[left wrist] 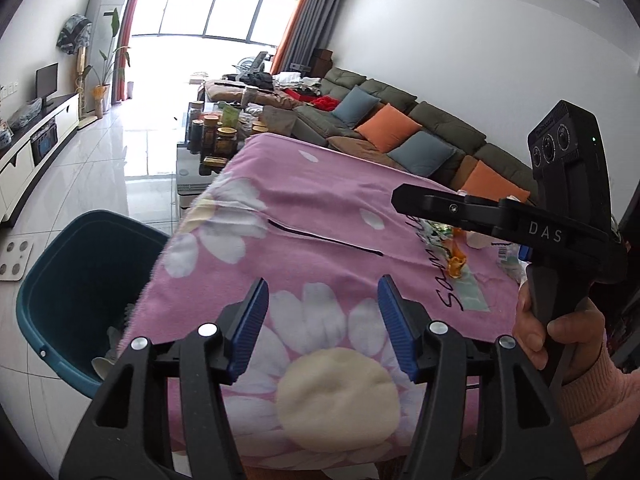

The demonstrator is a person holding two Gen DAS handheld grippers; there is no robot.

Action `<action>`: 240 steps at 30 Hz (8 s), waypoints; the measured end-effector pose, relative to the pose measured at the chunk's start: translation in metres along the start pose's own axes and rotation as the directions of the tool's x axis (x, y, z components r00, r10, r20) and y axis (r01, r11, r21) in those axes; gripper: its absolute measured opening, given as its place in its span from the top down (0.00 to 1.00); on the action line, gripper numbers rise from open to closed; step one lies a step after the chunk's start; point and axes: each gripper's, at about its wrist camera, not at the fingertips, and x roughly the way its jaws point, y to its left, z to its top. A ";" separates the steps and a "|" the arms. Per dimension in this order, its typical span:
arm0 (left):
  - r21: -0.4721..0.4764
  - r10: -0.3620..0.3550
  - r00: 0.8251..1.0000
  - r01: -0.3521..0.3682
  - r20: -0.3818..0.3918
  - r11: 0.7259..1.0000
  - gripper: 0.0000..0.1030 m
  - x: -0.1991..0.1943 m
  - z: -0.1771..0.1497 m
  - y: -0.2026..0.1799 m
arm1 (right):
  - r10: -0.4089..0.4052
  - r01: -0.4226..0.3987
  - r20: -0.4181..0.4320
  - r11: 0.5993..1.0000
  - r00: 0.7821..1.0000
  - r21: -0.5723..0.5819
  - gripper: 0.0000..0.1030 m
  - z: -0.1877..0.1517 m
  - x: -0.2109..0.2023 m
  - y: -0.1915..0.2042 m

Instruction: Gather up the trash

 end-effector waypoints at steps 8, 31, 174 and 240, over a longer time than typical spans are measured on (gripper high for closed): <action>0.100 -0.118 0.988 0.128 -0.098 0.987 0.46 0.047 -0.002 -0.069 | -0.141 0.136 0.051 0.986 0.989 0.097 0.60 -0.022 -0.057 -0.060; 0.176 -0.132 0.942 0.192 -0.308 0.965 0.50 0.158 0.020 -0.149 | -0.380 0.342 0.093 0.897 0.920 0.281 0.60 -0.075 -0.144 -0.143; -0.063 0.080 0.996 -0.082 -0.044 0.995 0.86 -0.037 -0.005 0.021 | 0.153 -0.150 -0.031 0.986 0.988 0.077 0.99 -0.012 -0.002 -0.004; -0.276 0.312 0.939 -0.340 -0.141 0.899 0.84 -0.008 -0.008 0.179 | 0.246 -0.251 -0.365 0.967 0.898 0.035 0.93 0.021 0.229 0.118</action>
